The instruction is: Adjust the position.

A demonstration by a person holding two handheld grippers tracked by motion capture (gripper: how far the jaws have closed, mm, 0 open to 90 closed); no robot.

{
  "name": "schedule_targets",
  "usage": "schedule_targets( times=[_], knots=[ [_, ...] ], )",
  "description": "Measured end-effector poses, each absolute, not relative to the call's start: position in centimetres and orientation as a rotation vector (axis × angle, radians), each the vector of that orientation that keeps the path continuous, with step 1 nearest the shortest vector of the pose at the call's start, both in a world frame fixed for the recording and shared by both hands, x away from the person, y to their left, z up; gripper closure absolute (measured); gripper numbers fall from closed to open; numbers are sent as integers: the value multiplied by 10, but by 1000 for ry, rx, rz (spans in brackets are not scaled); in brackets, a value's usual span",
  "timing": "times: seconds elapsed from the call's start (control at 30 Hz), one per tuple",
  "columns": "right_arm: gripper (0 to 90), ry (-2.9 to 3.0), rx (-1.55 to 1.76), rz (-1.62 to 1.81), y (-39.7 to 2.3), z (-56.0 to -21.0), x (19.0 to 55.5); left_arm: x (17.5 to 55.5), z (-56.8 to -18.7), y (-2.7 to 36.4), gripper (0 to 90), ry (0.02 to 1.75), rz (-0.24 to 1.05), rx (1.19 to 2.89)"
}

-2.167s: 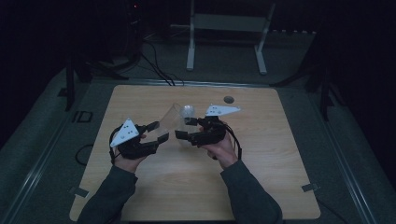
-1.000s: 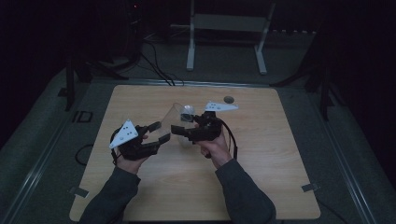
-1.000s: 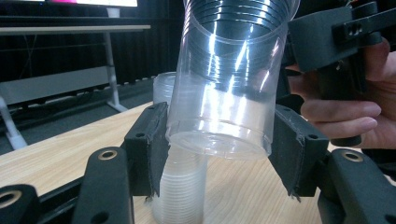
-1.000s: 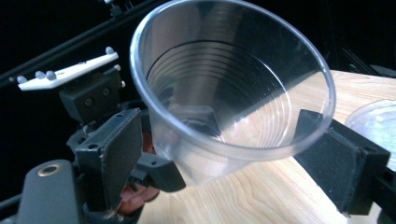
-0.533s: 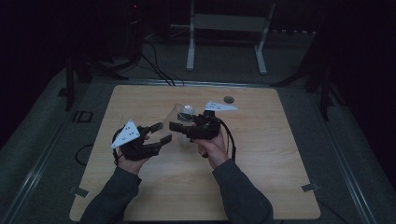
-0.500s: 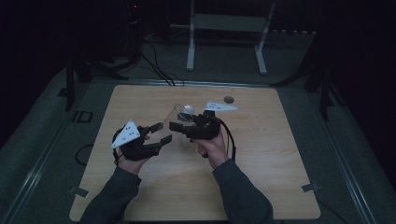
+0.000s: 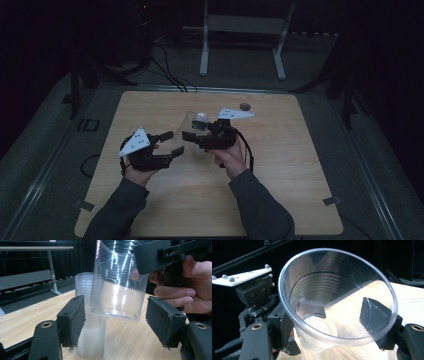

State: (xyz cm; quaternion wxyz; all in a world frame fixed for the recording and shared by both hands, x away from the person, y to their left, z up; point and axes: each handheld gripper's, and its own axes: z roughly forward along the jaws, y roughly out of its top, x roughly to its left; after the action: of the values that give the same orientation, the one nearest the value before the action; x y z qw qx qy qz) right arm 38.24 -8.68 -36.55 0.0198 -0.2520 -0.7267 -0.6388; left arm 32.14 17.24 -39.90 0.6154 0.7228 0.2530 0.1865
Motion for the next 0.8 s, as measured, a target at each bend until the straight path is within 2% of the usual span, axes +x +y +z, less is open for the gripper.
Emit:
schedule_targets(
  times=[0.8],
  knots=[
    [289,-2575,-669,-1833,-82,-359,376,325,-397,174,295,569,382,1759]
  ],
)
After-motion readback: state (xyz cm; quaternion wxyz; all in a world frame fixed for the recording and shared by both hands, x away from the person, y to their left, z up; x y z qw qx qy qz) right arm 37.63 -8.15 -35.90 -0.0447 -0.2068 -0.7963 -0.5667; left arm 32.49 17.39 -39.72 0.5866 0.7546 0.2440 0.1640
